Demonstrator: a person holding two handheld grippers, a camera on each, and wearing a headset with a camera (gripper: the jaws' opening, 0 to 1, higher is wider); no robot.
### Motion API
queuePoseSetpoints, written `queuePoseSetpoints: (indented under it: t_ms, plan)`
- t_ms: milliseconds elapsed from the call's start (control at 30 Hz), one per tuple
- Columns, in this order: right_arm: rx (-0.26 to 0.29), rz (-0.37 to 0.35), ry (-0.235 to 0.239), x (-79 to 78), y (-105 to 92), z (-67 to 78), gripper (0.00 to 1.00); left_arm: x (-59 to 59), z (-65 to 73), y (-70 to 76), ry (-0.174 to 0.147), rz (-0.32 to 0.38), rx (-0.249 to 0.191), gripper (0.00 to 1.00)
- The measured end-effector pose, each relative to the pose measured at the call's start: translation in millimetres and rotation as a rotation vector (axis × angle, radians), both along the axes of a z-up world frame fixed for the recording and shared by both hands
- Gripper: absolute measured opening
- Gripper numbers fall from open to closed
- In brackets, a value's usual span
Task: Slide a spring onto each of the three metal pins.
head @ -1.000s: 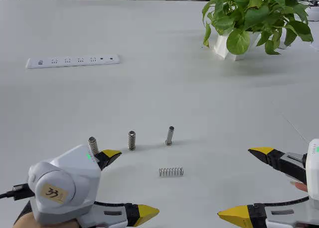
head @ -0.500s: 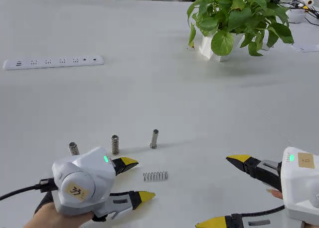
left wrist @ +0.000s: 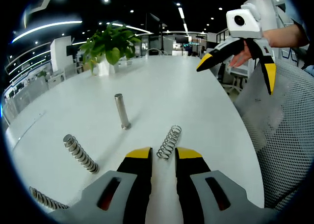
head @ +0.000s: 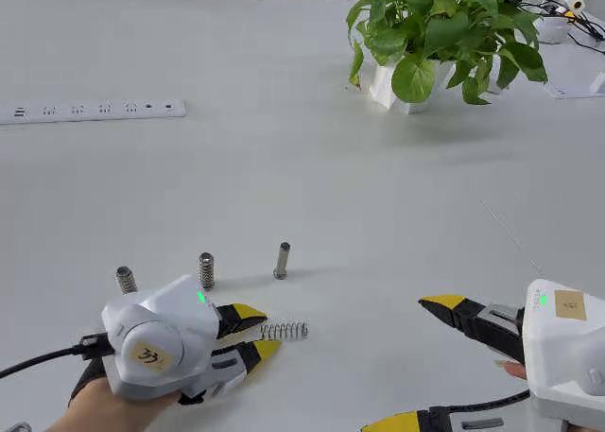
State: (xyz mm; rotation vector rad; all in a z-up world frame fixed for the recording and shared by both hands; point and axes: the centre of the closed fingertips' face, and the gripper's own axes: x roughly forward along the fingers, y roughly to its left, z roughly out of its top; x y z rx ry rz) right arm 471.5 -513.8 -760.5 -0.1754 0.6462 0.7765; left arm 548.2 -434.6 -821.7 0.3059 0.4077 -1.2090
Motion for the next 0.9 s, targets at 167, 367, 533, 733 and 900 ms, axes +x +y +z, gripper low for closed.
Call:
queuePoseSetpoints:
  t_ms: [167, 367, 533, 733, 900]
  plan:
    - [-0.006, 0.012, -0.001, -0.4, 3.1, -0.1, 0.94, -2.6, 0.2, 0.4, 0.006, 0.003, -0.01, 0.08]
    - [-0.004, 0.015, -0.001, 0.0, 5.8, 0.5, 0.93, -1.2, 0.4, 1.7, 0.016, 0.033, -0.016, 0.08]
    - [0.0, 0.023, -0.003, 0.2, 9.1, 1.9, 0.93, -2.2, 1.2, 2.2, 0.034, 0.052, -0.026, 0.07]
    - [0.004, 0.04, -0.004, 3.7, 15.6, 3.6, 0.92, -8.9, 6.0, 8.9, 0.095, 0.088, -0.068, 0.07]
    - [0.009, 0.056, -0.006, 7.0, 22.2, 5.2, 0.92, -13.0, 11.7, 17.8, 0.119, 0.118, -0.098, 0.07]
